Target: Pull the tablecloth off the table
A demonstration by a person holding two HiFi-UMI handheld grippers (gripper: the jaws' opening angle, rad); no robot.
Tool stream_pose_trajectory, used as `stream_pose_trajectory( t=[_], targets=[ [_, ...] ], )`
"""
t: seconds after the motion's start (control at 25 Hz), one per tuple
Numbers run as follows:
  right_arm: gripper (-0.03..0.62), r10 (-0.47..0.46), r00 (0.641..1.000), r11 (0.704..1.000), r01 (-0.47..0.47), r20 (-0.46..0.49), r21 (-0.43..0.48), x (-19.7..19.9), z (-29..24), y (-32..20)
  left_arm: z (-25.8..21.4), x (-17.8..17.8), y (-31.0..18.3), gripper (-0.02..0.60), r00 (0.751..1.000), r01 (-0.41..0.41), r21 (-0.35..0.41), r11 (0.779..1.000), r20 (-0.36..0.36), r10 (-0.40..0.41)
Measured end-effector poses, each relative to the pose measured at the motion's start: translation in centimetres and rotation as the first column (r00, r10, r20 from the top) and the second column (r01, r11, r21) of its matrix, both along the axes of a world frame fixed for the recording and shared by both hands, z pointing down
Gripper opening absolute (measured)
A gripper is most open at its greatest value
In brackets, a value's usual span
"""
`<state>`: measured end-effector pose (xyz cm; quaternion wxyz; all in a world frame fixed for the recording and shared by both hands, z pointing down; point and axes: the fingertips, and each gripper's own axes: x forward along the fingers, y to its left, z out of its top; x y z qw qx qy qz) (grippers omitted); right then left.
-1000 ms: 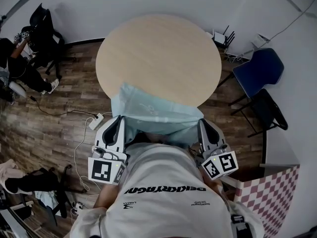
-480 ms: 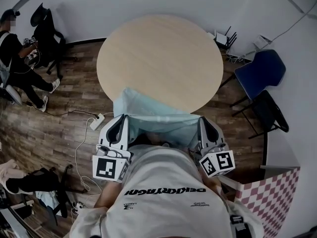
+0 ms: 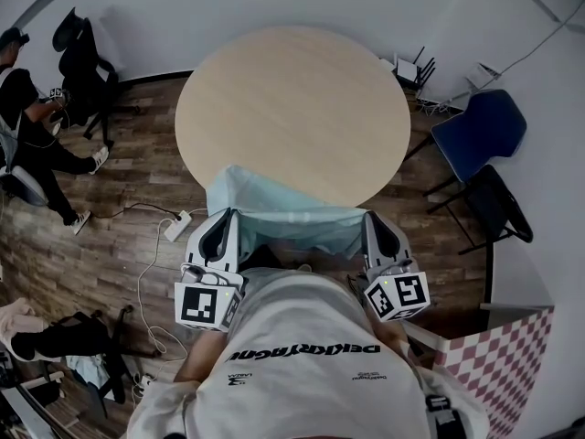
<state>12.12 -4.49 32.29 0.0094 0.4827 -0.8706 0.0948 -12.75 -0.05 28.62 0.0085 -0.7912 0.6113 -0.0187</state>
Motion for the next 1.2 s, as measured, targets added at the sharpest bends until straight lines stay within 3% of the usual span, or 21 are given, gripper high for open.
stream_pose_trajectory(
  t=[1.2],
  targets=[
    [0.034, 0.036, 0.999, 0.999, -0.036, 0.008, -0.010, 1.1, 1.5, -1.0, 1.1, 1.0, -1.2, 0.015, 1.000, -0.010, -0.010, 1.000, 0.016, 0.010]
  ],
)
